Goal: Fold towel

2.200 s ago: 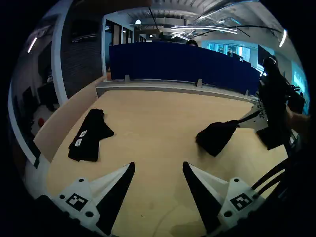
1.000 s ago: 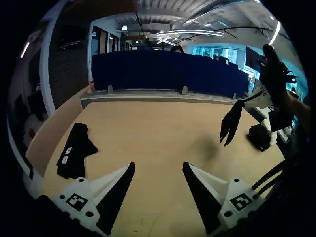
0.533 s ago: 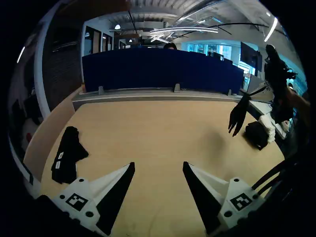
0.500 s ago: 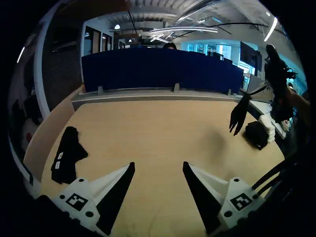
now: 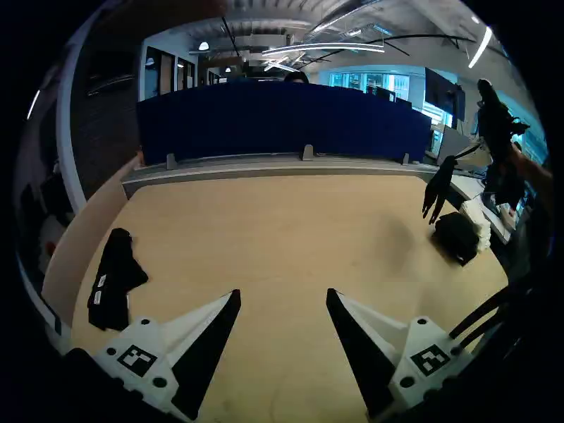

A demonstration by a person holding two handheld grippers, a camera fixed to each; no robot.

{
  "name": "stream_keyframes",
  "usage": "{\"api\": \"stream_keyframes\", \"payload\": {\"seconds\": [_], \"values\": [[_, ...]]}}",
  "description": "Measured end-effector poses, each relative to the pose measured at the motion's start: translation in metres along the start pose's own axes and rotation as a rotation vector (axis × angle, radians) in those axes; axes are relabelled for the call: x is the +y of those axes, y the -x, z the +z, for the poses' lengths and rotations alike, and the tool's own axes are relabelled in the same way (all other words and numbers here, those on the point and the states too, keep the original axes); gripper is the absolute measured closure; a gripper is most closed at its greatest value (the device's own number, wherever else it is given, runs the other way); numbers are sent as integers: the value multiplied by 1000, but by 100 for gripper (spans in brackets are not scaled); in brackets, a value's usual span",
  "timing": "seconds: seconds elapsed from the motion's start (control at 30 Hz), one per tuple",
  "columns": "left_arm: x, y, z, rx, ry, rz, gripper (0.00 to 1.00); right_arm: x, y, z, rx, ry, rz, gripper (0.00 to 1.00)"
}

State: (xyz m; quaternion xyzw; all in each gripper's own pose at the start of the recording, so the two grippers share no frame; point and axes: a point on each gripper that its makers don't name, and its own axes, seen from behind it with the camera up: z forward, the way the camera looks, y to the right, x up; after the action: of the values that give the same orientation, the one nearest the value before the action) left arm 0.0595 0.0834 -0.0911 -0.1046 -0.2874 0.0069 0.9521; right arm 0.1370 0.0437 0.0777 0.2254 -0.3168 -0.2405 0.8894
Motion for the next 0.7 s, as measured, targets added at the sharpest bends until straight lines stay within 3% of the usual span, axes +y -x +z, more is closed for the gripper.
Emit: {"api": "stream_keyframes", "payload": {"seconds": [0.4,0.7], "values": [[14,-2,6,-13,-3,6,10,66,27,-4,-30,51,27,94],[23,-3,7,-19,-4,11,10,89,46,1,-44,60,63,94]]}}
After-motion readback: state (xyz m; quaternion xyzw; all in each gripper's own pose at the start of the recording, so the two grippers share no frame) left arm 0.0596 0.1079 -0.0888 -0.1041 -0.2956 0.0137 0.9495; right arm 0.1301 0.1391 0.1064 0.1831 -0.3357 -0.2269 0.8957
